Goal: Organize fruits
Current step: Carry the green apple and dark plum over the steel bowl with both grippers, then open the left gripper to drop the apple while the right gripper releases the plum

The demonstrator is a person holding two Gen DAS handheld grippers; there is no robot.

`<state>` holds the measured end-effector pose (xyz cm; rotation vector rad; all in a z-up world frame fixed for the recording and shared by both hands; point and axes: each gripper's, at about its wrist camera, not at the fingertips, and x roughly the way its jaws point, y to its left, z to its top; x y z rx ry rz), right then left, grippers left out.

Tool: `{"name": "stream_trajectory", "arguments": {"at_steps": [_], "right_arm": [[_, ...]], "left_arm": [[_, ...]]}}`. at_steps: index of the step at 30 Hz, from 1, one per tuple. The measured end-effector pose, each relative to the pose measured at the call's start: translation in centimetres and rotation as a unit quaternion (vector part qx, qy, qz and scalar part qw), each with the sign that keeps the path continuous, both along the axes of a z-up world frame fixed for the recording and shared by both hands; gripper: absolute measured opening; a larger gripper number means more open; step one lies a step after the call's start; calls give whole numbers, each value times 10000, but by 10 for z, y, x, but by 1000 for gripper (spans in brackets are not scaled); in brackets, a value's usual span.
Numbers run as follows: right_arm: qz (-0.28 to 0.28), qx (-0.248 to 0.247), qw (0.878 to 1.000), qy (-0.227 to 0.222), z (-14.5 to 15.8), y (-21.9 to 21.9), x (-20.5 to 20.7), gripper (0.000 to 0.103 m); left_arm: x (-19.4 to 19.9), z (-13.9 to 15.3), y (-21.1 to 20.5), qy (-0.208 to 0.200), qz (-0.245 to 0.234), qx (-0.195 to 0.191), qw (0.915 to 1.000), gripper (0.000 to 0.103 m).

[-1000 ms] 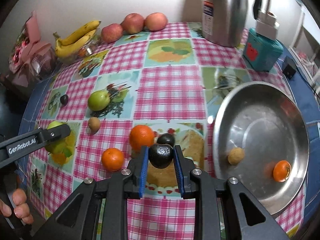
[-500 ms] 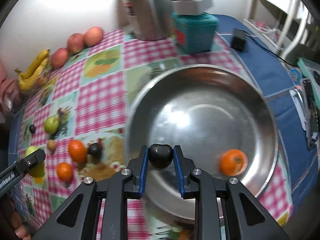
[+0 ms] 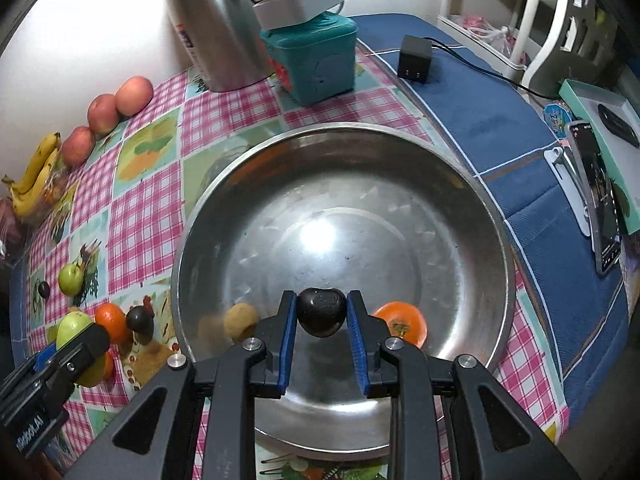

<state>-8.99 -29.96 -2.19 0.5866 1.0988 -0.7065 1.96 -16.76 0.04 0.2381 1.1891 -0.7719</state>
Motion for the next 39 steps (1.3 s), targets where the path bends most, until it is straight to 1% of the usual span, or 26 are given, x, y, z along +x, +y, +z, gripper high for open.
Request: {"name": "stream_trajectory", "arguments": {"at_steps": [5, 10, 14, 19, 25, 30, 39], "right_arm": [[-77, -31, 10000, -44, 2, -3, -2, 26], [-124, -67, 9999, -51, 4, -5, -6, 26], [-185, -44, 9998, -97, 6, -8, -10, 26], [-209, -112, 9996, -128, 11, -10, -14, 26], [-289, -44, 9995, -134, 8, -15, -21, 26], [-331, -1, 9994, -140, 9, -18, -24, 26], [-407, 75, 9990, -163, 9, -20, -26, 26]], "left_arm": [[-11, -3, -19, -156, -281, -33, 9995, 45], [-20, -9, -27, -67, -435, -58, 9990, 45], [-29, -11, -35, -134, -608, -47, 9980, 45], [-35, -14, -39, -163, -679, -22, 9976, 45], [-39, -20, -43, -100, -729, -103, 9972, 45], [-41, -23, -45, -27, -755, -91, 9971, 45], [-44, -19, -47, -53, -858, -136, 9962, 46]]}}
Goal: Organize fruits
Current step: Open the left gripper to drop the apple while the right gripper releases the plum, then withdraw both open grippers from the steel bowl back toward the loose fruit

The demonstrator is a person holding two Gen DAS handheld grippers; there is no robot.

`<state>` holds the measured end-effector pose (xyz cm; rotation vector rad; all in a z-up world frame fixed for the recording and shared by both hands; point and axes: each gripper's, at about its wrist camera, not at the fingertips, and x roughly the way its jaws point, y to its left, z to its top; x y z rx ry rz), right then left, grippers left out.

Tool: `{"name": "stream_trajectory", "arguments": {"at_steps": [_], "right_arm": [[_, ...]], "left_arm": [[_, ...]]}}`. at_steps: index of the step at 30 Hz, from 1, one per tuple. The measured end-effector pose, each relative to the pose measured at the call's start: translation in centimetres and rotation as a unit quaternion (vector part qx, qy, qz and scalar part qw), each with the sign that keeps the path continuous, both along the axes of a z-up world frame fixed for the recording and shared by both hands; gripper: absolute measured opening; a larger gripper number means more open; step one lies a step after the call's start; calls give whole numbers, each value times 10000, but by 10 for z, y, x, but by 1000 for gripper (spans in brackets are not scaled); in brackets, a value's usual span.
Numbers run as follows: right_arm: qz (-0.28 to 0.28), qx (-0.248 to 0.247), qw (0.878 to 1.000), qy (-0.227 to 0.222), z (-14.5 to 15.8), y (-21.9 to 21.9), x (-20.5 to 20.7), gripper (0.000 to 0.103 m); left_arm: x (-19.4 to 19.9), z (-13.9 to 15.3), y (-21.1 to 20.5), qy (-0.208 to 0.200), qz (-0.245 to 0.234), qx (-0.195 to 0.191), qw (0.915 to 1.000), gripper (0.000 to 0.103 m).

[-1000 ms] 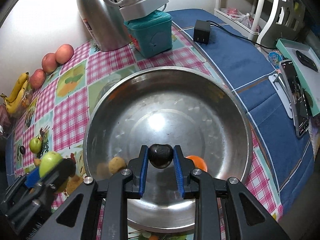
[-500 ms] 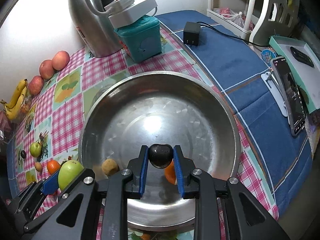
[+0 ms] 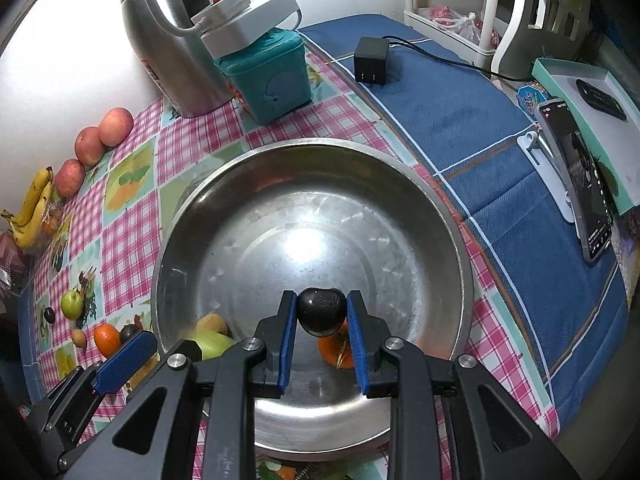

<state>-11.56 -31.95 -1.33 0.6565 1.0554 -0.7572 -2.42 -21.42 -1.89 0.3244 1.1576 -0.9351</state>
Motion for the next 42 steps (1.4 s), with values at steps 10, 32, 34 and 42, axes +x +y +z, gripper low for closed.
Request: {"name": "stream_trajectory", "arguments": {"at_steps": [10, 32, 34, 42], "right_arm": [[49, -1, 10000, 31, -1, 1, 2, 28], [230, -112, 9996, 116, -1, 6, 8, 56], [280, -128, 9994, 140, -1, 8, 10, 56], [539, -227, 9981, 215, 2, 22, 19, 56]], "left_arm": [[9, -3, 8, 135, 181, 52, 9997, 50], [64, -14, 58, 289, 1472, 550, 9872, 77], [71, -15, 67, 319, 1656, 614, 9838, 80], [92, -8, 103, 267, 2186, 714, 9728, 80]]}}
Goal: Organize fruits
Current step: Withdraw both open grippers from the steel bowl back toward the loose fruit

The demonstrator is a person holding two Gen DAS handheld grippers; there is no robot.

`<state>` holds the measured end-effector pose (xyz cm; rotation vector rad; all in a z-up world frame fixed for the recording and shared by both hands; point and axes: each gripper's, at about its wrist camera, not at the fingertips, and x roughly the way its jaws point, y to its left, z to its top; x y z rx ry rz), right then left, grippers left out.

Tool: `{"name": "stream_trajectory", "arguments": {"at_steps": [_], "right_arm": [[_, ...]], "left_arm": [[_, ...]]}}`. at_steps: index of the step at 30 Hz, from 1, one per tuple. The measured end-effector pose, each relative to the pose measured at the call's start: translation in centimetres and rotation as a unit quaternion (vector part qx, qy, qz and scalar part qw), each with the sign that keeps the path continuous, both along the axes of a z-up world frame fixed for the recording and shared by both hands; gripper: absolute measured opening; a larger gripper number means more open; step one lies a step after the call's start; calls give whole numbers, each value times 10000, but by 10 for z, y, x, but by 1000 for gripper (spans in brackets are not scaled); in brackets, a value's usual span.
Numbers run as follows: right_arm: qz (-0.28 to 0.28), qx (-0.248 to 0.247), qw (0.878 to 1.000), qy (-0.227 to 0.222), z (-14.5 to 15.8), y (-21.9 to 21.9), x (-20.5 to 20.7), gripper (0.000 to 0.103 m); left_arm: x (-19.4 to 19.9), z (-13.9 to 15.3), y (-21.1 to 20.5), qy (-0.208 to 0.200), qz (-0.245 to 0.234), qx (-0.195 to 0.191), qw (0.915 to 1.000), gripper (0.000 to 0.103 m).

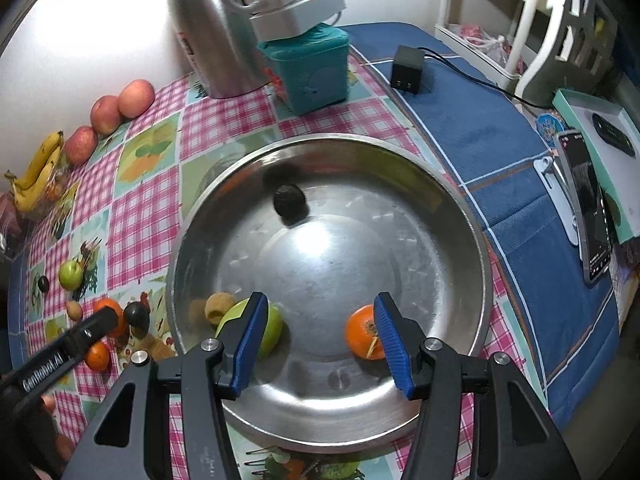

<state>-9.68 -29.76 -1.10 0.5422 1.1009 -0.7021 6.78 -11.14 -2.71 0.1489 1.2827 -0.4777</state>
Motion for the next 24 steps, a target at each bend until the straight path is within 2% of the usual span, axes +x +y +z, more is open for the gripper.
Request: {"name": "stream_trajectory", "arguments": {"at_steps": [10, 14, 17, 20, 24], "right_arm": [[464, -119, 9989, -6, 7, 29, 14, 56], [620, -209, 9978, 33, 8, 39, 20, 56], [692, -243, 9973, 44, 9, 42, 22, 56], [743, -266, 9968, 96, 7, 45, 24, 56], [790, -235, 9965, 145, 3, 48, 27, 60]], "left_arm": [[14, 10, 24, -95, 352, -21, 9993, 81], [18, 14, 32, -180, 449, 0, 9988, 95], [20, 15, 35, -222, 470, -9, 9986, 96], [20, 16, 38, -279, 495, 15, 9984, 103], [21, 16, 41, -312, 511, 45, 9982, 103]]}}
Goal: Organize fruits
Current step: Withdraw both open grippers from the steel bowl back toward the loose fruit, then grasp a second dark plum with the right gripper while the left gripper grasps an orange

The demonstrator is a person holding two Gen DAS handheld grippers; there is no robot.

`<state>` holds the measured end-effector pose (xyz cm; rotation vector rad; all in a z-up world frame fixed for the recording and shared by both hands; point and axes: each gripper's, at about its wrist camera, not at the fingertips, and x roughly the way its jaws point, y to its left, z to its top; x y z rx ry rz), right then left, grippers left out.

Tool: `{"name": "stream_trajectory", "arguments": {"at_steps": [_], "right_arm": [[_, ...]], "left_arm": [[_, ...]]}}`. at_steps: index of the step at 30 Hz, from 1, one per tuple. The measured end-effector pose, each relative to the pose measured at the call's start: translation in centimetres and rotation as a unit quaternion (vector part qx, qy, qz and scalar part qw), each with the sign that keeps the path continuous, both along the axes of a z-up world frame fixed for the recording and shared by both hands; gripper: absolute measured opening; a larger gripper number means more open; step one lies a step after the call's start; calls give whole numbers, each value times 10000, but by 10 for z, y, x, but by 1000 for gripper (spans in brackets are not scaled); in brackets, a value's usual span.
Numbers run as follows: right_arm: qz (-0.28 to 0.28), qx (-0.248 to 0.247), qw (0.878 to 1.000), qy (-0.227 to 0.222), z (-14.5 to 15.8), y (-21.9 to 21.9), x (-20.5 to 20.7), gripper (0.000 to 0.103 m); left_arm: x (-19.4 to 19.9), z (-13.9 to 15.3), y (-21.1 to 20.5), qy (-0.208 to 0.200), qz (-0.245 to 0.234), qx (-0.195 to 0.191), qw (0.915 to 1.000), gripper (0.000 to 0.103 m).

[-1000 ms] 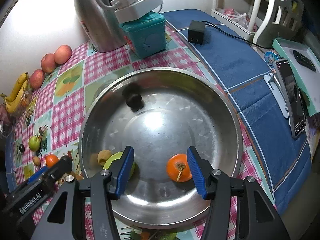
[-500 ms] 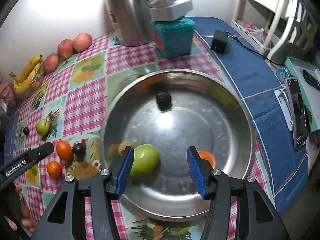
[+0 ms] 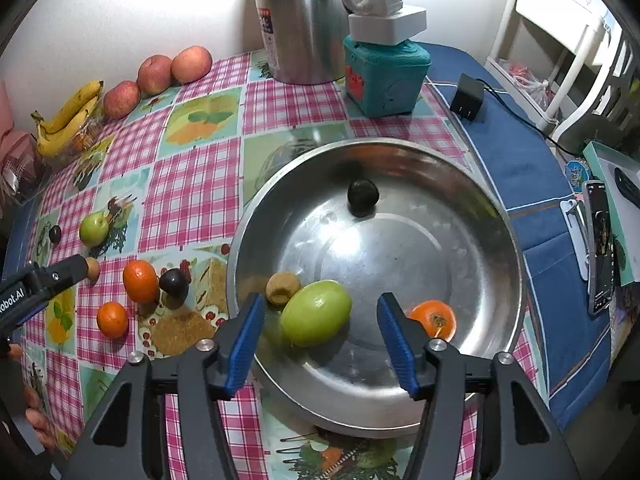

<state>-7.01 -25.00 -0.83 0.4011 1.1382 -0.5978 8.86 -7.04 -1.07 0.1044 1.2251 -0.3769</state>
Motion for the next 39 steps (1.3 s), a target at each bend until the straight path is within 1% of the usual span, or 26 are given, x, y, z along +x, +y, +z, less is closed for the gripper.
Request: {"name": "stream_trajectory", "arguments": {"at_steps": [3, 4, 5, 6, 12, 14, 17, 20, 21, 22, 23, 30, 35, 39], "right_arm": [[37, 13, 10000, 38, -2, 1, 2, 60], [48, 3, 10000, 45, -3, 2, 3, 63], [54, -4, 10000, 51, -3, 2, 3, 69], [61, -15, 10000, 55, -4, 3, 4, 71], [186, -108, 9997, 113, -7, 8, 8, 72], [219, -156, 9995, 134, -8, 11, 9, 81], [237, -183, 9994, 162, -10, 12, 10, 81], [215, -164, 9995, 169, -12, 12, 11, 83], [204, -161, 9995, 162, -13, 12, 11, 85], [197, -168, 9995, 157, -14, 12, 11, 92], [180, -191, 9996, 142, -14, 11, 11, 96], [118, -237, 9996, -51, -13, 12, 11, 96], [196, -337, 9992, -29, -13, 18, 16, 96], [215, -310, 9993, -6, -16, 21, 19, 96]], "left_arm": [[0, 0, 1, -6, 15, -2, 10000, 103], [1, 0, 2, -14, 18, 5, 10000, 103], [1, 0, 3, -24, 23, 20, 10000, 103], [1, 0, 3, -29, 23, 34, 10000, 103], [4, -4, 7, 35, 29, 29, 10000, 103], [5, -5, 8, 12, 22, 54, 10000, 103], [6, -9, 9, 20, 0, 148, 9999, 103], [7, -12, 10, 56, -7, 140, 9999, 103], [8, -12, 11, 57, -9, 122, 9999, 103], [9, -12, 11, 50, -15, 110, 9999, 103], [9, -11, 12, 36, -17, 102, 9999, 103], [16, -8, 15, -77, -32, 122, 9999, 103], [19, -6, 17, -170, -60, 177, 9997, 103], [24, -5, 20, -246, -94, 225, 9994, 103]]}}
